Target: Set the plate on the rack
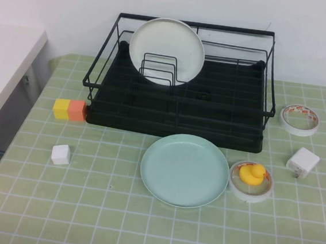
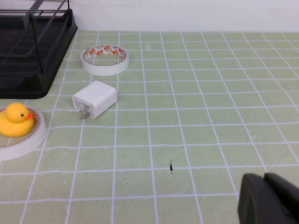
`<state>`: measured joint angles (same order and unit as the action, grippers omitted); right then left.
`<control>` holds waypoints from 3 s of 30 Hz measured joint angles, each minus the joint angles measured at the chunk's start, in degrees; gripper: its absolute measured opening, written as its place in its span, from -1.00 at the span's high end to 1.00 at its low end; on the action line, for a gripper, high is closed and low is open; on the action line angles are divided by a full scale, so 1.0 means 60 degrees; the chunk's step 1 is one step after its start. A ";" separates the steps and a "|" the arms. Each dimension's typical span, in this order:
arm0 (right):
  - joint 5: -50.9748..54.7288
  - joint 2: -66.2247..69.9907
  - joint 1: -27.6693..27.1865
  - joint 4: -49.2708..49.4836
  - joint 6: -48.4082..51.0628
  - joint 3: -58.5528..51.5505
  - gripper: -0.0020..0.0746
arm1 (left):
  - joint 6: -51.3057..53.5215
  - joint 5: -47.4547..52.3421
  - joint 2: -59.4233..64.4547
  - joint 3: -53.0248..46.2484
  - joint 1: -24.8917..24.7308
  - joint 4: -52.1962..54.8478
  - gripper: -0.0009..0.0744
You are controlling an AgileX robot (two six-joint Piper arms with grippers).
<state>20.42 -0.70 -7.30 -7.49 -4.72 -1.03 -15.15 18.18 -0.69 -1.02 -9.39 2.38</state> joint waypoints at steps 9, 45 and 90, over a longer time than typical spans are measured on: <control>0.0000 0.0000 0.0000 0.0000 0.0000 0.0000 0.95 | 0.0000 0.0000 0.0000 0.0000 0.0000 0.0000 0.98; -0.0138 0.0000 0.0000 0.0000 0.0000 0.0000 0.95 | 0.0000 -0.0205 0.0000 0.0000 0.0000 0.0000 0.98; -0.0459 0.2716 0.0000 0.0058 -0.0015 0.3693 0.95 | 0.0696 -0.1399 0.3658 0.4984 0.0000 -0.1270 0.98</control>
<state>17.67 15.60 -7.30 -7.14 -4.81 21.13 -10.97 9.78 21.26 28.88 -9.39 -5.24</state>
